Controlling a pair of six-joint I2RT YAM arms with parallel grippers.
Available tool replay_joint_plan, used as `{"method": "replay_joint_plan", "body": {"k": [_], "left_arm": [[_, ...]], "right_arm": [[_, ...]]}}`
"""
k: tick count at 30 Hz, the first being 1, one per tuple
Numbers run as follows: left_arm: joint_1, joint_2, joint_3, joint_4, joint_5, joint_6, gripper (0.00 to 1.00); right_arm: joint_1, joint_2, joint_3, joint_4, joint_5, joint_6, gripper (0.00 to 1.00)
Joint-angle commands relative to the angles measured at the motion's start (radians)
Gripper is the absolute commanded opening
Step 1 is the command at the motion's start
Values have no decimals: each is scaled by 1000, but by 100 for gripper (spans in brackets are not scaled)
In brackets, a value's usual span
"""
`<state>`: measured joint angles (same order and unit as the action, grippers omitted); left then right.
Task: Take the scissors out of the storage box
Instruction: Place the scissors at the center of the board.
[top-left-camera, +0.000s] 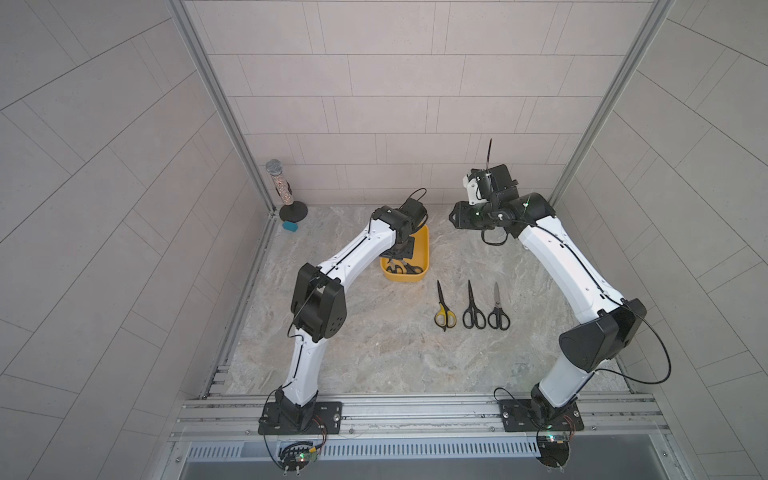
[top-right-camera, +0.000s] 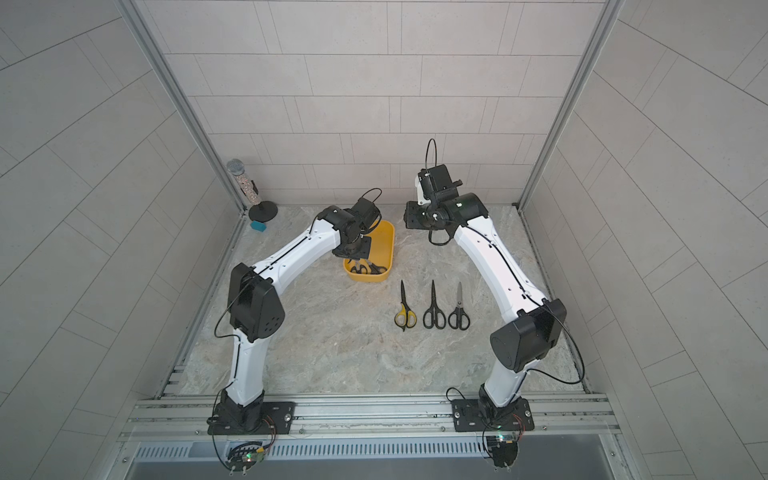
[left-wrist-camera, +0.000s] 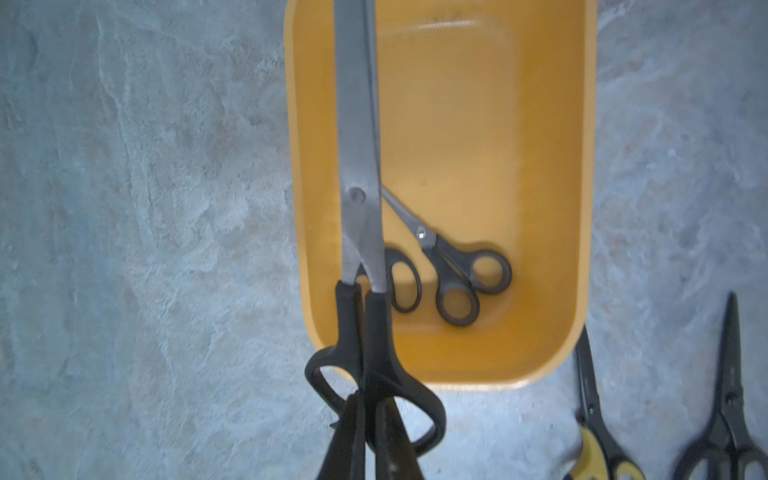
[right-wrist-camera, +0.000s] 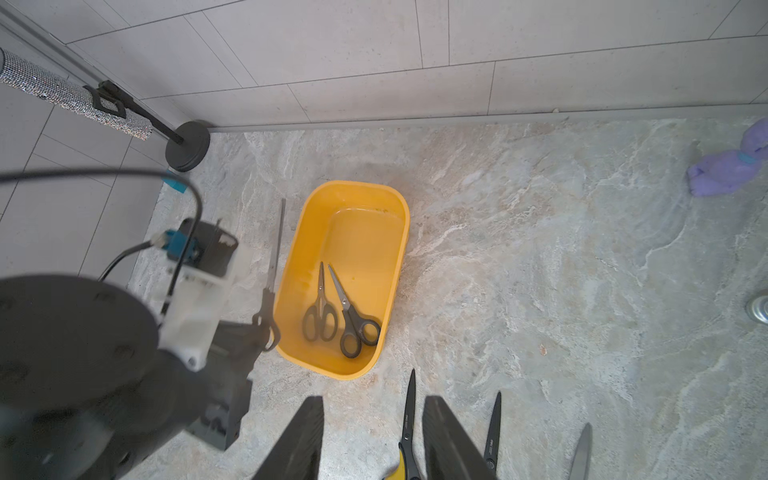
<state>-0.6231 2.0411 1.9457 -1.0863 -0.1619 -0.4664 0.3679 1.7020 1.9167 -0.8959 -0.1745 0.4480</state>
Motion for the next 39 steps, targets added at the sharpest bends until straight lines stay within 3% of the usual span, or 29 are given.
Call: {"method": "replay_joint_plan", "body": {"k": [1, 7, 22, 30, 39], "left_arm": [[-31, -108, -141, 17, -1, -54, 0], [-113, -246, -383, 76, 17, -107, 0], [-282, -456, -742, 175, 102, -192, 0], [-303, -395, -751, 247, 156, -155, 0], [-303, -206, -645, 296, 194, -108, 0]], "right_arm": [[-1, -5, 12, -27, 14, -12, 44], [-2, -23, 8, -28, 28, -17, 44], [11, -116, -71, -25, 75, -18, 44], [31, -134, -74, -21, 86, -14, 44], [46, -133, -72, -23, 93, -17, 44]]}}
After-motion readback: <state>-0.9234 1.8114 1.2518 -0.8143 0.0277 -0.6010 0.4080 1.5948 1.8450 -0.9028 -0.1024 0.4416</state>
